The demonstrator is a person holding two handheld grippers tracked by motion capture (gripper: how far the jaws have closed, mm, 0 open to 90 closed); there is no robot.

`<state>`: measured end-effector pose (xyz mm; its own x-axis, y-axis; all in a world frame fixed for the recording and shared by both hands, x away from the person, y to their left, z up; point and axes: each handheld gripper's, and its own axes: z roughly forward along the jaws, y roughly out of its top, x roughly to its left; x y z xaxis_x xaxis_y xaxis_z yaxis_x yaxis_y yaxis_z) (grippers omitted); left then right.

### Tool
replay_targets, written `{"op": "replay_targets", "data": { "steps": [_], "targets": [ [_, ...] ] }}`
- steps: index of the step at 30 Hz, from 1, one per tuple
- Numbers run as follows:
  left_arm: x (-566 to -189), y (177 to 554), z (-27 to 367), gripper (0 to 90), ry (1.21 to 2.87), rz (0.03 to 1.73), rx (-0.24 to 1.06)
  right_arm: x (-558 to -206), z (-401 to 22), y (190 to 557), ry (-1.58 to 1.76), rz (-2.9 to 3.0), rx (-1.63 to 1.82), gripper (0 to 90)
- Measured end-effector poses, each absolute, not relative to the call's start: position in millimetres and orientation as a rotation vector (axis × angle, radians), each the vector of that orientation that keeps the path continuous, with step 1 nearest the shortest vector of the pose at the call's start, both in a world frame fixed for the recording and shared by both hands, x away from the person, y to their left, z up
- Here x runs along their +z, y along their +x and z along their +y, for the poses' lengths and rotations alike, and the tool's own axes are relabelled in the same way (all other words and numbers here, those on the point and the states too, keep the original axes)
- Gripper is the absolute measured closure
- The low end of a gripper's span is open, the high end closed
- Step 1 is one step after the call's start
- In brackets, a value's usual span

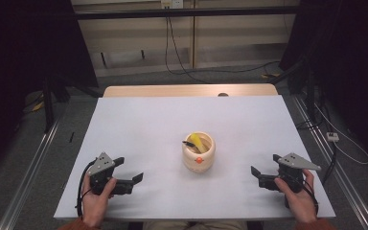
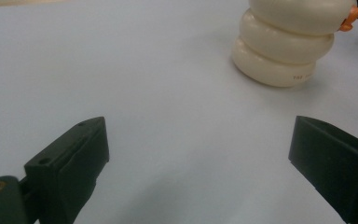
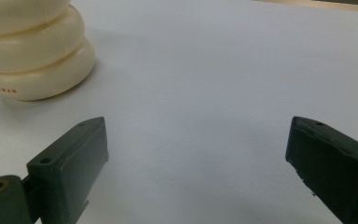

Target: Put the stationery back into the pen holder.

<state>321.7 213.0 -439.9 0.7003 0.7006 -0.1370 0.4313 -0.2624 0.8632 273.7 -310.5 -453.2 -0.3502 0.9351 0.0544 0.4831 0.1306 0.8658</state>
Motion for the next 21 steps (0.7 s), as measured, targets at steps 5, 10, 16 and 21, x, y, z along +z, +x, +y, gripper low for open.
{"op": "replay_targets", "data": {
  "steps": [5,10,16,21],
  "targets": [
    [-439.8,321.5,213.6,4.9,1.900,0.883,0.339,-452.9,-314.9,269.7,1.381,1.886,1.131,5.3],
    [-440.2,322.3,214.4,4.9,1.901,0.885,0.340,-453.4,-317.9,269.4,1.388,1.869,1.124,5.2],
    [-439.6,322.7,215.1,4.9,1.900,0.882,0.340,-453.9,-318.1,269.2,1.389,1.860,1.114,5.2],
    [-439.9,323.7,215.9,4.9,1.896,0.886,0.342,-454.5,-317.0,270.6,1.387,1.860,1.116,5.3]
  ]
}}
